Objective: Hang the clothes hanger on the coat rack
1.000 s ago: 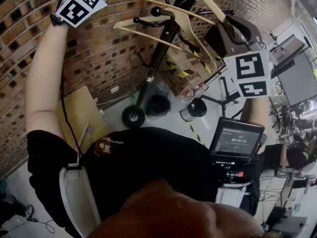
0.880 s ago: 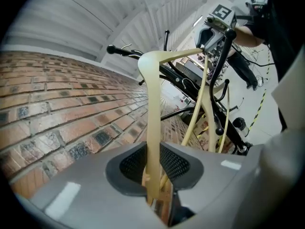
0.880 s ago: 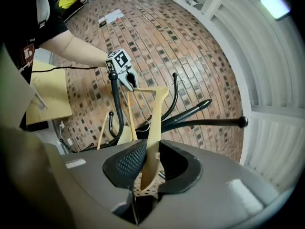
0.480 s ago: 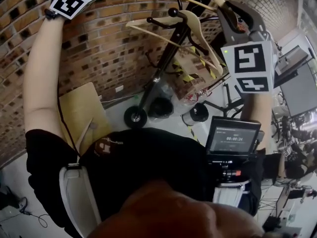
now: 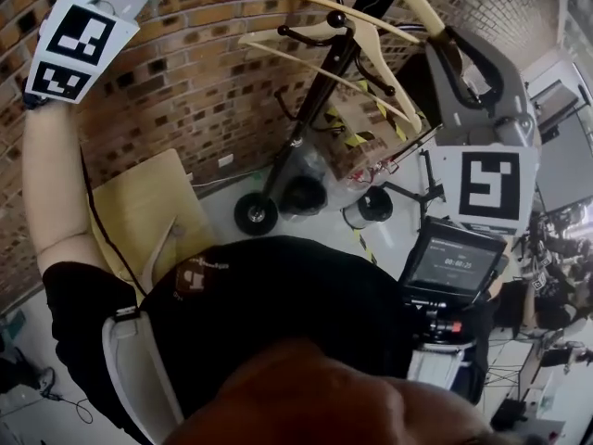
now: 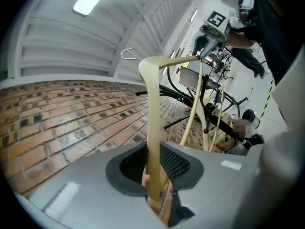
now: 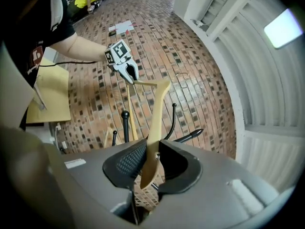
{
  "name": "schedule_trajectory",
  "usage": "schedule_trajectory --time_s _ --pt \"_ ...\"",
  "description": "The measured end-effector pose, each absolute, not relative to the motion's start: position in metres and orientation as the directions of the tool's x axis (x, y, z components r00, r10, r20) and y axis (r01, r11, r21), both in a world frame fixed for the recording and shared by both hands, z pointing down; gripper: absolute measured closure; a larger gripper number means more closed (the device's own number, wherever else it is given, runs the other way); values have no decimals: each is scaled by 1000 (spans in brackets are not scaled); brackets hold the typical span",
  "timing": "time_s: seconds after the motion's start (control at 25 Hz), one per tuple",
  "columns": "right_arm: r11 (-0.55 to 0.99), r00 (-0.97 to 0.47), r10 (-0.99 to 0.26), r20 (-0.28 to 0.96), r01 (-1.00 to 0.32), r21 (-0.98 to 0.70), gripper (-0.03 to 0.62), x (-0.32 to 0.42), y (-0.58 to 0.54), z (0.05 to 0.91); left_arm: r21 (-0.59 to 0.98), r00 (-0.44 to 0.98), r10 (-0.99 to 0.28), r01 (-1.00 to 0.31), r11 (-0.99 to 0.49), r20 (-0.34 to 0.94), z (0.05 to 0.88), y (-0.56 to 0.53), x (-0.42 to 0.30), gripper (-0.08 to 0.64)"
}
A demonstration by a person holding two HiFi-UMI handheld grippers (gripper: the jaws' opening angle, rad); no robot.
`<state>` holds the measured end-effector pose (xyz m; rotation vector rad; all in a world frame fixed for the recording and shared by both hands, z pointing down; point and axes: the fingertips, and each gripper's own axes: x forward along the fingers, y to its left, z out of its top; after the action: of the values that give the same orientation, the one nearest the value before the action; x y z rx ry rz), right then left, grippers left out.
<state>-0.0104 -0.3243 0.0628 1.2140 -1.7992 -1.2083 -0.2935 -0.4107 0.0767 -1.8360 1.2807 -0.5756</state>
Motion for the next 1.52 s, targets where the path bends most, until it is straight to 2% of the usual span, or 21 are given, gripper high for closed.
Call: schedule_trajectory --time_s 0.28,0.8,1.0,1.24,1.52 --pt "242 -421 -903 85 -336 910 488 -21 -299 75 -830 364 -931 -529 -175 -36 76 -368 -310 479" --pt "462 -418 -863 283 -431 775 488 15 -276 159 -779 420 -897 -514 -358 135 176 -348 -274 479" --pt "426 -386 -879 279 -377 822 488 21 -289 187 -775 401 -900 -510 -374 171 203 -362 -266 479" --pt "406 -387 -889 244 -420 812 488 41 -275 214 -775 435 -881 -487 -402 184 227 -361 -242 479" --pt "425 -351 -890 291 -408 808 488 54 -291 256 -749 441 -859 -470 -467 259 275 -384 -229 479"
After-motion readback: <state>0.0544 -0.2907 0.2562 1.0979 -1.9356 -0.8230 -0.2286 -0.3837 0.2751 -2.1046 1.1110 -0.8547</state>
